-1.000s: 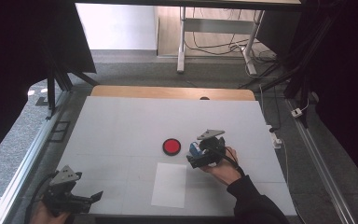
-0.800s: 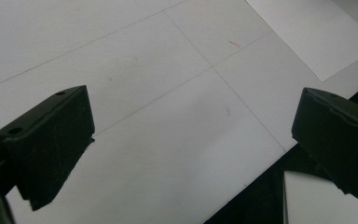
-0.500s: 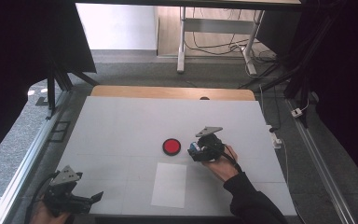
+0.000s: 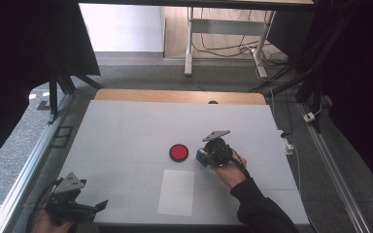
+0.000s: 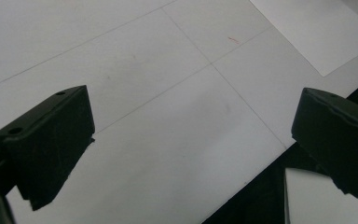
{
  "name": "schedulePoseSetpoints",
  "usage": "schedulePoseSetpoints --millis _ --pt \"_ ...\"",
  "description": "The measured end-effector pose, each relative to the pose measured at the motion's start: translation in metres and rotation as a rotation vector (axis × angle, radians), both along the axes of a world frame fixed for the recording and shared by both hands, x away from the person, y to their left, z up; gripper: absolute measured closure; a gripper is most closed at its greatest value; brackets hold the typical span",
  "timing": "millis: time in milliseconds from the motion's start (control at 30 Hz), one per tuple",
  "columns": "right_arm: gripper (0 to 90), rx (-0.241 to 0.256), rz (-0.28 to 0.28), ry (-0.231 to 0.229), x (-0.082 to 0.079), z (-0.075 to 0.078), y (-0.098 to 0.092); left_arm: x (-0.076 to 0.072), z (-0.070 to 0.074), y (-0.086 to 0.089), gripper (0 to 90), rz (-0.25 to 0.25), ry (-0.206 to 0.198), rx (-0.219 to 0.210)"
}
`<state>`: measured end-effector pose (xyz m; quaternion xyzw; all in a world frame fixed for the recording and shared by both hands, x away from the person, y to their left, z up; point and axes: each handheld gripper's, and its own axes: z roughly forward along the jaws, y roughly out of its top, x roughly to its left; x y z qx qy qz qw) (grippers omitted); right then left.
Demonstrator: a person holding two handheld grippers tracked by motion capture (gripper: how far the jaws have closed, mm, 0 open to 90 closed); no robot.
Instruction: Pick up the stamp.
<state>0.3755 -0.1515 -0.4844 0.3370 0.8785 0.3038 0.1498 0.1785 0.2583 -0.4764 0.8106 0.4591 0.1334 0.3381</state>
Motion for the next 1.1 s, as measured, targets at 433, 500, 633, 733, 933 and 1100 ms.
schedulePoseSetpoints --millis 433,500,633,733,933,1100 --pt "71.7 0.010 0.028 0.005 -0.001 0.004 -0.001 0.000 0.000 0.000 0.1 -0.007 0.002 -0.003" --pt "71.7 0.012 0.041 -0.001 -0.002 0.006 -0.002 0.000 0.000 0.001 0.1 -0.008 0.005 -0.006" --pt "71.7 0.020 0.063 -0.015 -0.004 0.011 -0.004 0.001 0.000 0.003 0.1 -0.011 0.009 -0.024" --pt "71.7 0.028 0.075 -0.027 -0.006 0.013 -0.006 0.001 0.000 0.005 0.0 -0.021 0.008 -0.053" --pt "71.7 0.054 0.082 -0.030 -0.007 0.018 -0.008 0.001 0.001 0.008 0.0 -0.031 0.013 -0.084" --pt "71.7 0.086 0.096 -0.038 -0.011 0.026 -0.009 0.000 0.001 0.008 0.0 -0.041 0.009 -0.083"
